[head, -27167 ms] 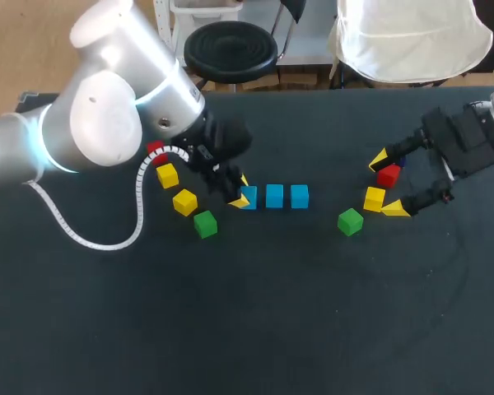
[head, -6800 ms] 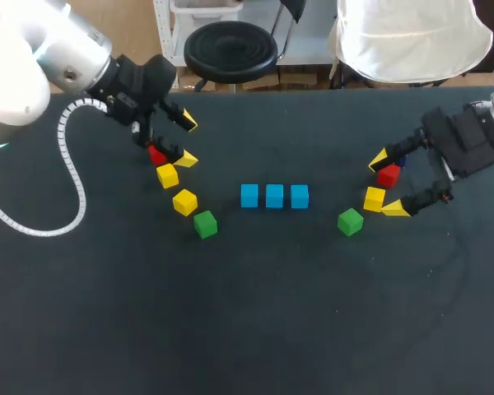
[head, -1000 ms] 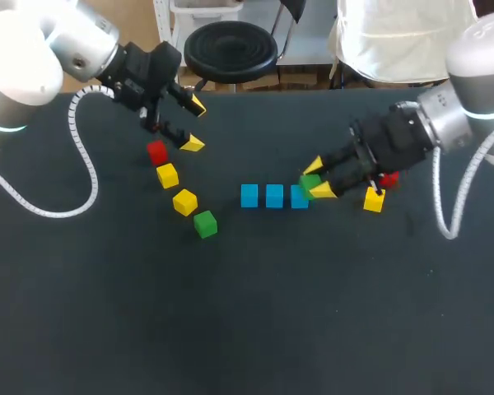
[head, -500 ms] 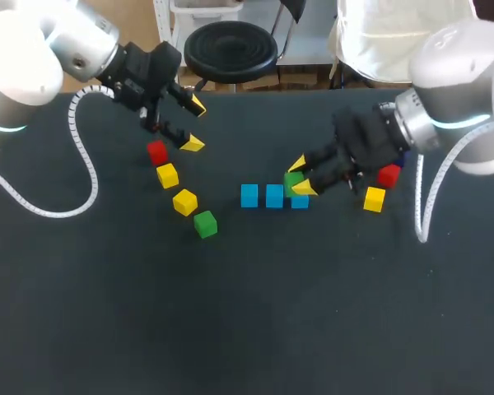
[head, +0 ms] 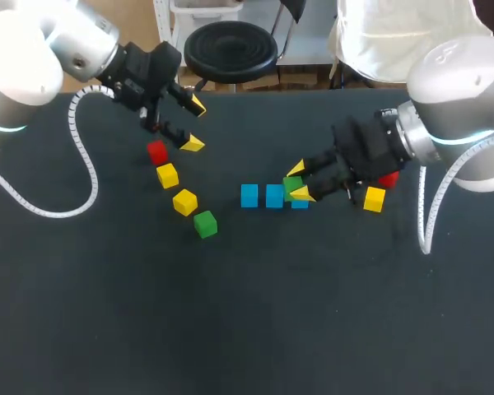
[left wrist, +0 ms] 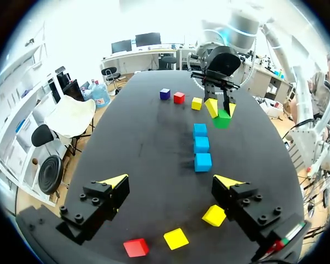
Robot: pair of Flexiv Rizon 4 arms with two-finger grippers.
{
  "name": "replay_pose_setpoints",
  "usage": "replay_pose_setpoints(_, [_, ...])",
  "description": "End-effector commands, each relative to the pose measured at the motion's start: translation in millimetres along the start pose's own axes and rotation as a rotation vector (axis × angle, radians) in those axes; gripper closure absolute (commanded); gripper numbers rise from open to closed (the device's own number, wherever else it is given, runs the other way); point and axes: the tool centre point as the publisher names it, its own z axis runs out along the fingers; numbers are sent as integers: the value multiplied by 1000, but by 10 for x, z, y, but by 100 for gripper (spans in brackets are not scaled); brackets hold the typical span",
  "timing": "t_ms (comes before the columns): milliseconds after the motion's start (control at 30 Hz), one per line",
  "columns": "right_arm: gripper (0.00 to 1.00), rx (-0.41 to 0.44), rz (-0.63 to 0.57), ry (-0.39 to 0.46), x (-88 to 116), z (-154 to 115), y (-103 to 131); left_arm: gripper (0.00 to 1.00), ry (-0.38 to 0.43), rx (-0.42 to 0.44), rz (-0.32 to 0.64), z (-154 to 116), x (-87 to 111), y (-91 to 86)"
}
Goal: Place the blue cubes, place green cubes on the blue cubes, place the yellow cubes on the green cubes, then place the red cubes on the yellow cubes, and place purple cube on the red cubes.
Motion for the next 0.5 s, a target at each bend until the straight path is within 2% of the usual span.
replay_pose_setpoints(33, [100, -1, 0, 1, -2, -7, -1, 0, -2, 1, 3, 5, 7, 9])
replay_pose_setpoints(500, [100, 19, -23, -15, 60, 51, -39, 0, -2, 1, 3, 5, 7, 9])
